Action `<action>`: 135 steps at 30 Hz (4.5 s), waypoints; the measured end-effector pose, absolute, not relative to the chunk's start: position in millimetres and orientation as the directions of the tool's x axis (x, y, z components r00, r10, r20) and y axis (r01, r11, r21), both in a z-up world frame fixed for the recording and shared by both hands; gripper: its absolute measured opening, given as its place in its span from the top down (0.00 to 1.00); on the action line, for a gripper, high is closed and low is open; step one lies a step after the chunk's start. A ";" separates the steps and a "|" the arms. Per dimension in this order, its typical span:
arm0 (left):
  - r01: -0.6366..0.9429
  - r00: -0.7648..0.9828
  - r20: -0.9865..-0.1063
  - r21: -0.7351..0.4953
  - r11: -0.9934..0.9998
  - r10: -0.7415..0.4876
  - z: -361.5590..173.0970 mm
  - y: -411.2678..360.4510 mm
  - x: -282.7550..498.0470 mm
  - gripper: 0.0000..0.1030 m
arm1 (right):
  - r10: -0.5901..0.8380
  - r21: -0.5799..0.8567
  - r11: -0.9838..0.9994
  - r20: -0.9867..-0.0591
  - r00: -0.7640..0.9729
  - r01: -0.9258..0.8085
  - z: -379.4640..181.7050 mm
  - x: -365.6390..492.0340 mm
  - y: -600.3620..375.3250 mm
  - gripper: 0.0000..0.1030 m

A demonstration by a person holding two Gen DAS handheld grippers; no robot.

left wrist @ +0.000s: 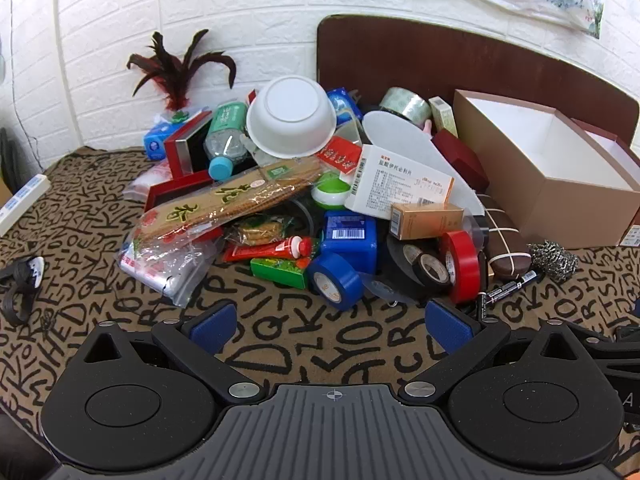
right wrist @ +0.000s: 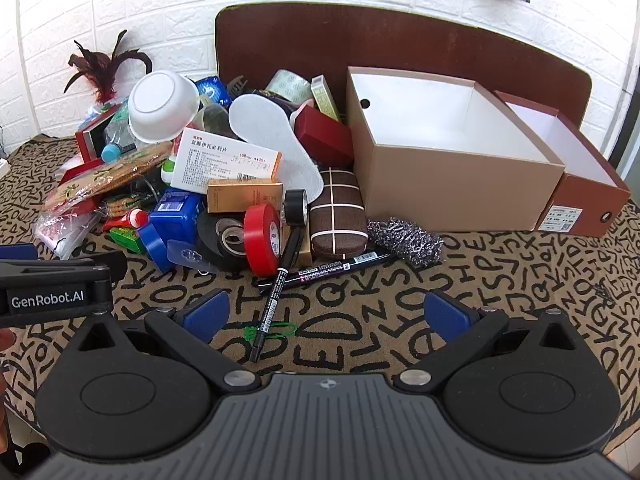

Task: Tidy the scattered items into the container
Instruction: 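Reach both grippers toward the black markers lying before the pile, then grasp a black marker with the left gripper while the right gripper grasps another black marker, then carry both markers over the white box and open both grippers to drop them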

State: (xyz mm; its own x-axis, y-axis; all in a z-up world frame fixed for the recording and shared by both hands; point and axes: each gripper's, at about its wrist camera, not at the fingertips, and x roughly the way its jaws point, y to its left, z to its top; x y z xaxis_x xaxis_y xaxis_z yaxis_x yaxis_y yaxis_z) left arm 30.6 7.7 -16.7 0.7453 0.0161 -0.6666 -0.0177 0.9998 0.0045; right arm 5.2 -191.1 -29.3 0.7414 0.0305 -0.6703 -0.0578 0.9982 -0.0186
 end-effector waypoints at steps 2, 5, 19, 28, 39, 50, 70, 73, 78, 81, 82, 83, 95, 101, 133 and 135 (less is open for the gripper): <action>-0.018 0.742 -0.670 0.005 1.000 0.017 -18.0 7.2 33.2 0.00 | 0.031 -0.018 0.998 -0.675 0.737 -0.059 -30.9 7.7 -190.7 0.00; -0.018 0.740 -0.673 -0.006 1.000 0.009 -19.6 7.9 36.6 0.00 | 0.033 -0.017 0.998 -0.680 0.732 -0.061 -32.7 11.2 -190.7 0.00; 0.025 0.673 -0.737 -0.061 0.998 -0.061 -68.1 8.1 70.1 0.00 | 0.047 -0.040 0.993 -0.741 0.670 -0.114 -83.1 41.7 -188.9 0.00; 0.176 0.574 -0.742 -0.302 0.937 -0.347 -86.0 -10.4 85.7 0.16 | 0.058 -0.044 0.990 -0.732 0.678 -0.132 -110.7 58.3 -198.4 0.09; 0.244 0.515 -0.763 -0.307 0.920 -0.391 -100.3 -42.6 92.6 0.53 | -0.020 -0.062 0.997 -0.718 0.695 -0.035 -105.1 95.4 -225.1 0.19; 0.296 0.578 -0.760 -0.145 0.944 -0.298 -111.2 -75.0 93.7 0.80 | 0.056 0.098 0.995 -0.738 0.672 0.024 -116.3 119.6 -216.7 0.19; 0.217 0.436 -0.792 -0.368 0.904 -0.428 -102.0 -1.4 56.7 0.96 | 0.169 -0.040 0.947 -0.780 0.602 -0.319 -113.8 41.0 -204.9 0.74; 0.225 0.445 -0.787 -0.363 0.904 -0.427 -99.0 -2.5 51.4 0.71 | 0.181 -0.061 0.919 -0.812 0.554 -0.389 -110.0 25.0 -202.0 0.76; 0.239 0.476 -0.795 -0.293 0.926 -0.375 -102.2 -19.5 59.5 0.61 | 0.137 -0.070 0.947 -0.796 0.590 -0.313 -107.1 27.9 -197.6 0.72; 0.246 0.483 -0.804 -0.257 0.934 -0.348 -106.0 -27.8 65.0 0.87 | 0.124 -0.078 0.951 -0.792 0.598 -0.301 -110.8 31.9 -191.4 0.72; 0.246 0.480 -0.811 -0.243 0.938 -0.335 -105.6 -27.9 66.4 0.95 | 0.120 -0.085 0.949 -0.790 0.601 -0.302 -111.5 33.4 -189.6 0.72; 0.245 0.474 -0.813 -0.249 0.937 -0.340 -105.4 -27.2 67.5 0.95 | 0.118 -0.089 0.949 -0.789 0.603 -0.303 -111.9 33.5 -188.6 0.72; 0.261 0.463 -0.816 -0.246 0.933 -0.345 -106.0 -31.6 70.0 0.84 | 0.115 -0.038 0.971 -0.794 0.597 -0.237 -116.1 45.4 -198.1 0.52; 0.261 0.473 -0.809 -0.250 0.932 -0.349 -107.9 -33.2 71.8 0.95 | 0.162 -0.007 0.963 -0.786 0.597 -0.270 -114.5 46.0 -193.4 0.84; 0.366 0.629 -0.511 -0.470 0.803 -0.586 40.6 -162.1 288.2 0.95 | -0.045 -0.119 0.993 -0.535 0.843 -0.023 23.5 234.5 -297.8 0.84; 0.356 0.628 -0.545 -0.435 0.827 -0.556 26.2 -180.4 304.5 0.95 | -0.059 -0.111 0.994 -0.579 0.813 -0.007 6.8 253.6 -307.8 0.84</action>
